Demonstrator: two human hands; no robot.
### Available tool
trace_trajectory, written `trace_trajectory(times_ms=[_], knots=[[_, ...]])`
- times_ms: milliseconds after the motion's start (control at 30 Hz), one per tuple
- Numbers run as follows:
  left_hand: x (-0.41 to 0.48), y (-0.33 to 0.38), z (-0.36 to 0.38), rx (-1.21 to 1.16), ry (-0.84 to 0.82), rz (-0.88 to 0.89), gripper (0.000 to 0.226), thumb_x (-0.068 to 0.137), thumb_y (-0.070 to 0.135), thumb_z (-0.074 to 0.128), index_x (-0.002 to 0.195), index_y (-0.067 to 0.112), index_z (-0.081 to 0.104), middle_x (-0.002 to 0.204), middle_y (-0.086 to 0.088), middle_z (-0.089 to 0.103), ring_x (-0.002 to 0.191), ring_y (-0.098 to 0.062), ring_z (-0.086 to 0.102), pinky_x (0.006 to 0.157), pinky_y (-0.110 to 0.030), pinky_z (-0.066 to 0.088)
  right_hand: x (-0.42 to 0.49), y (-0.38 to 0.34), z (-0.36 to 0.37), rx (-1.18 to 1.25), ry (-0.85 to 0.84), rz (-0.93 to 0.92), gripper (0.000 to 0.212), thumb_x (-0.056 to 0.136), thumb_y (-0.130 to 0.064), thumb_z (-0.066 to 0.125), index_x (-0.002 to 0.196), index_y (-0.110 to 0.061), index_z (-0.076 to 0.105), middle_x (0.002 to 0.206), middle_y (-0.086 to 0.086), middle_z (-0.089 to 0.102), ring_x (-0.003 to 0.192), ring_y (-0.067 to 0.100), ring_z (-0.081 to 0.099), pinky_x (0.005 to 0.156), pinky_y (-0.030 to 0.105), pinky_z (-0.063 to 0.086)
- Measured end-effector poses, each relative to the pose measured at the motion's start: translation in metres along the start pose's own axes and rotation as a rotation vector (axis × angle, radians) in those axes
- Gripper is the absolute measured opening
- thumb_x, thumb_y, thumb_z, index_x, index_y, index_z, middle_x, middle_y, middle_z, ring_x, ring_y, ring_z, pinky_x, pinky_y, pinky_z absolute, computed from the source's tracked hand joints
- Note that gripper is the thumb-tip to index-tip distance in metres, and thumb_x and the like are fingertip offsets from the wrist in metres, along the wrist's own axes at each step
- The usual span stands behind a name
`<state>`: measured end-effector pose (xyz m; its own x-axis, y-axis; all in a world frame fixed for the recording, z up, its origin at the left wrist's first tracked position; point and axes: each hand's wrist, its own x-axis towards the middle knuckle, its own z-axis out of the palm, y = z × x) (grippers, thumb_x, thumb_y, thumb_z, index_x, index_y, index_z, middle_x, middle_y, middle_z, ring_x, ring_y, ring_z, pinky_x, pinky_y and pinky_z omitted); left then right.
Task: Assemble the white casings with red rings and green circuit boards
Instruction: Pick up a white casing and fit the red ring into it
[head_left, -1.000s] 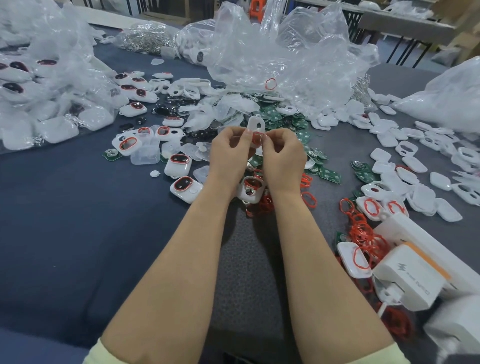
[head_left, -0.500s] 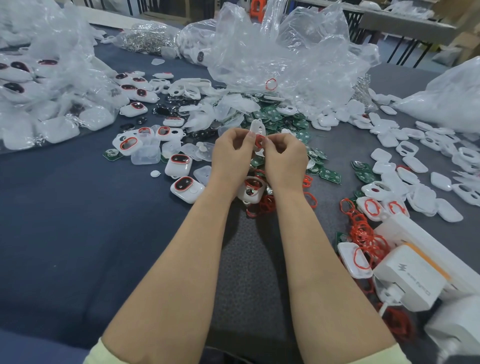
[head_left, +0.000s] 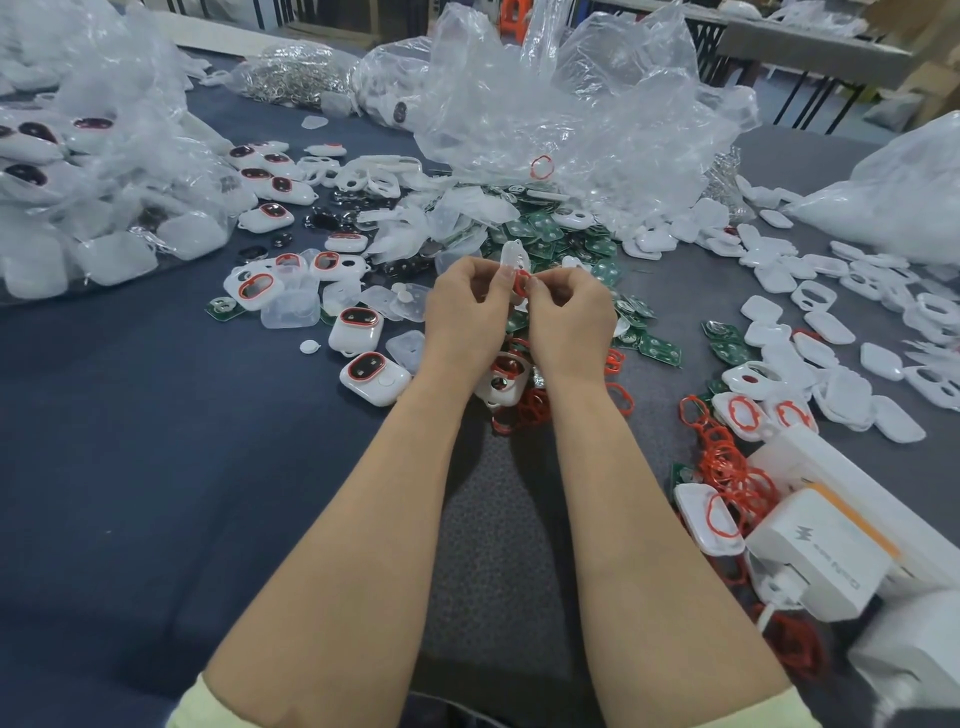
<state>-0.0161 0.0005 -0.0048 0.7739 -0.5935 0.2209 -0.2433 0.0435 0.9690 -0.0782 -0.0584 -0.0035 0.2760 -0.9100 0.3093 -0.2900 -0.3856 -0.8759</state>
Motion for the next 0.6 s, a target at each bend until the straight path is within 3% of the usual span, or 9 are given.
trace_trajectory(times_ms=[333,467,600], knots=[[-0.0010,-0.0006,0.0010,0.010,-0.037,-0.039,0.006,0.097,0.016,0.052,0.093,0.015,0.057,0.084,-0.001,0.066,0.094,-0.025,0.067,0.091,-0.046,0.052,0.0022,0.0009,-0.0014,0.022,-0.005,0.048,0.012,0.089,-0.020,0.065,0.087,-0.008,0.069,0.084,0.004,0.066,0.076,0.012,0.056,0.059,0.013,0.037],[-0.0020,0.0010,0.0005,-0.008,-0.029,-0.046,0.007,0.096,0.018,0.055,0.093,0.012,0.058,0.085,-0.003,0.069,0.092,-0.025,0.067,0.091,-0.046,0.052,0.0012,0.0004,-0.0012,-0.014,0.007,0.015,0.010,0.089,-0.018,0.064,0.086,-0.009,0.068,0.080,0.000,0.062,0.075,0.010,0.054,0.060,0.004,0.036],[-0.0033,0.0019,0.0006,0.036,-0.013,-0.017,0.016,0.092,0.025,0.063,0.096,0.010,0.061,0.095,-0.010,0.070,0.094,-0.024,0.066,0.090,-0.045,0.051,-0.0002,-0.0008,-0.0003,-0.031,0.020,0.002,0.012,0.089,-0.015,0.061,0.090,-0.006,0.069,0.080,0.000,0.062,0.076,0.011,0.055,0.063,0.012,0.033]])
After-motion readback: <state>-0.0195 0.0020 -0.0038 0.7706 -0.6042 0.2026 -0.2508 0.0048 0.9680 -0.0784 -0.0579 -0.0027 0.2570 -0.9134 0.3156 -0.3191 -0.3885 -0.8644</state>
